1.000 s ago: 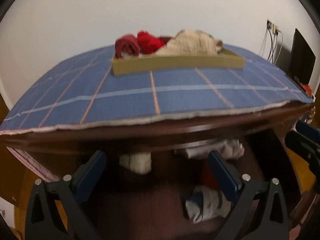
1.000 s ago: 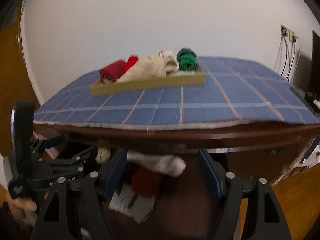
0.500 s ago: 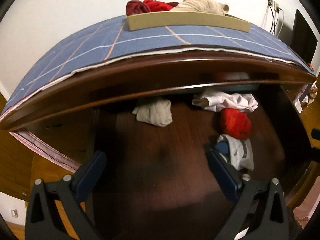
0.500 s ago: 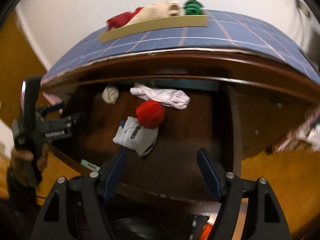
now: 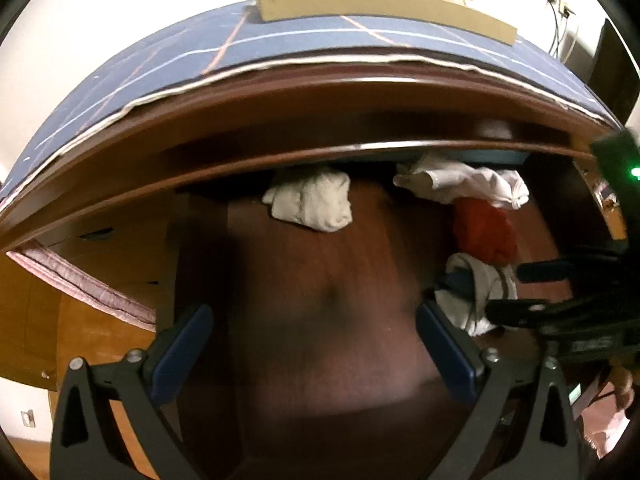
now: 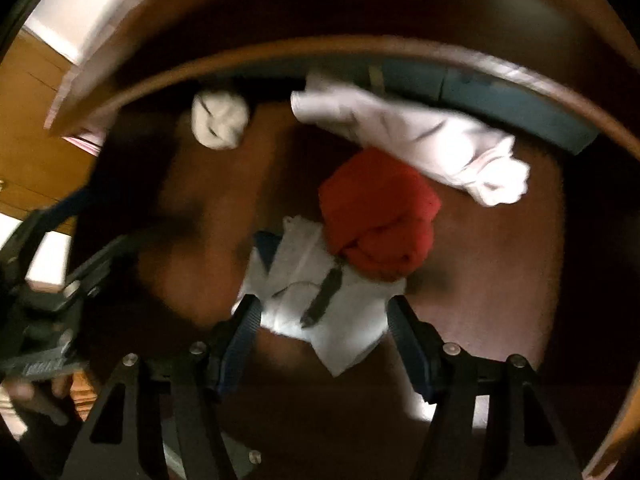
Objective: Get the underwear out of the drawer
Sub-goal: 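Grasp the grey and white underwear with the right tool, then grasp the red sock with the left tool while the right holds the grey underwear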
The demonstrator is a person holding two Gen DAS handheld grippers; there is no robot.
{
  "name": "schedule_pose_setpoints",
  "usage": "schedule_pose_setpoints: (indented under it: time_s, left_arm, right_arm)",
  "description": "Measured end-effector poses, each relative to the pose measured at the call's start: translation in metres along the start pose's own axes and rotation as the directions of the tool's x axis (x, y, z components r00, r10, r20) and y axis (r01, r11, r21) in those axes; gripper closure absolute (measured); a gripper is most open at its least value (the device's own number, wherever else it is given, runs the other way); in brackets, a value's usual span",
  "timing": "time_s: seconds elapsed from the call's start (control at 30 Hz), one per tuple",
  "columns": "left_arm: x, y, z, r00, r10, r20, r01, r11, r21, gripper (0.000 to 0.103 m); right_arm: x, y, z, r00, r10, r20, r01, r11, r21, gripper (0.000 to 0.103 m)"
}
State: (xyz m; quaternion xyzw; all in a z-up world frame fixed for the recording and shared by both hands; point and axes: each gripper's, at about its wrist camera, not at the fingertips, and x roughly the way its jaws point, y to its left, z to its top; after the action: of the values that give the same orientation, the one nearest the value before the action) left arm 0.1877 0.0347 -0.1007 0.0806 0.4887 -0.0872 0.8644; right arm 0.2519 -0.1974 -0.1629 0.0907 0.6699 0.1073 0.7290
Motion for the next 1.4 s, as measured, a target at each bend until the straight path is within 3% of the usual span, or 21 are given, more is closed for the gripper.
schedule_pose_setpoints:
  time_s: [0.07, 0.17, 0.27, 0.33, 0.4, 0.5, 0.63, 0.83, 0.97, 1.1, 1.2, 1.3, 1.4]
  left_arm:
    - [0.000, -0.001, 0.002, 1.000, -0.014, 0.004, 0.014, 1.000, 0.009, 0.000]
    - [0.001, -0.003, 0.004, 1.000, -0.028, -0.003, 0.028, 0.999, 0.031, 0.000]
    - [0.002, -0.008, 0.007, 1.000, -0.025, -0.012, 0.025, 0.998, 0.061, 0.000]
    - [0.003, -0.011, 0.007, 1.000, -0.023, -0.020, 0.025, 0.996, 0.089, 0.000]
    - [0.004, -0.017, 0.007, 0.999, -0.031, -0.028, 0.034, 0.992, 0.123, 0.000]
    - [0.007, -0.027, 0.008, 0.996, -0.070, -0.055, 0.079, 0.983, 0.164, 0.000]
    - [0.016, -0.039, 0.014, 0.990, -0.105, -0.097, 0.121, 0.976, 0.182, 0.000]
    - [0.021, -0.063, 0.026, 0.966, -0.207, -0.155, 0.234, 0.955, 0.181, 0.000]
    - [0.023, -0.076, 0.034, 0.960, -0.222, -0.169, 0.249, 0.956, 0.157, 0.000]
    - [0.030, -0.094, 0.039, 0.951, -0.230, -0.206, 0.262, 0.954, 0.145, 0.002]
    - [0.031, -0.119, 0.042, 0.953, -0.215, -0.214, 0.260, 0.941, 0.216, 0.008]
    - [0.039, -0.149, 0.044, 0.960, -0.160, -0.230, 0.235, 0.907, 0.350, 0.015]
    - [0.050, -0.167, 0.046, 0.944, -0.165, -0.286, 0.268, 0.889, 0.372, 0.019]
  right_arm:
    - [0.002, 0.007, 0.004, 1.000, 0.005, -0.007, -0.006, 1.000, -0.010, 0.035]
    - [0.012, 0.019, 0.008, 0.996, -0.074, -0.053, 0.070, 0.995, -0.066, 0.035]
    - [0.018, 0.022, 0.013, 0.992, -0.084, -0.089, 0.076, 0.994, -0.082, 0.036]
    - [0.016, 0.022, 0.012, 0.991, -0.109, -0.075, 0.101, 0.989, -0.108, 0.058]
    - [0.013, 0.021, 0.006, 0.990, -0.127, -0.066, 0.116, 0.983, -0.145, 0.071]
    - [0.004, 0.009, -0.009, 0.993, -0.095, -0.073, 0.086, 0.988, -0.125, 0.079]
    - [-0.021, -0.015, -0.033, 0.998, -0.058, -0.007, 0.057, 0.997, -0.050, 0.080]
    - [-0.065, -0.033, -0.064, 0.988, 0.103, 0.115, -0.104, 0.995, -0.002, 0.080]
    - [-0.087, -0.044, -0.076, 0.977, 0.037, 0.210, -0.041, 0.999, 0.016, 0.080]
    - [-0.116, -0.063, -0.087, 0.944, 0.009, 0.329, -0.037, 0.996, 0.080, 0.080]
    - [-0.129, -0.074, -0.088, 0.924, 0.000, 0.381, -0.044, 0.993, 0.106, 0.080]
    - [-0.139, -0.088, -0.087, 0.910, 0.017, 0.414, -0.077, 0.989, 0.130, 0.080]
    - [-0.141, -0.094, -0.086, 0.901, 0.018, 0.433, -0.089, 0.985, 0.144, 0.080]
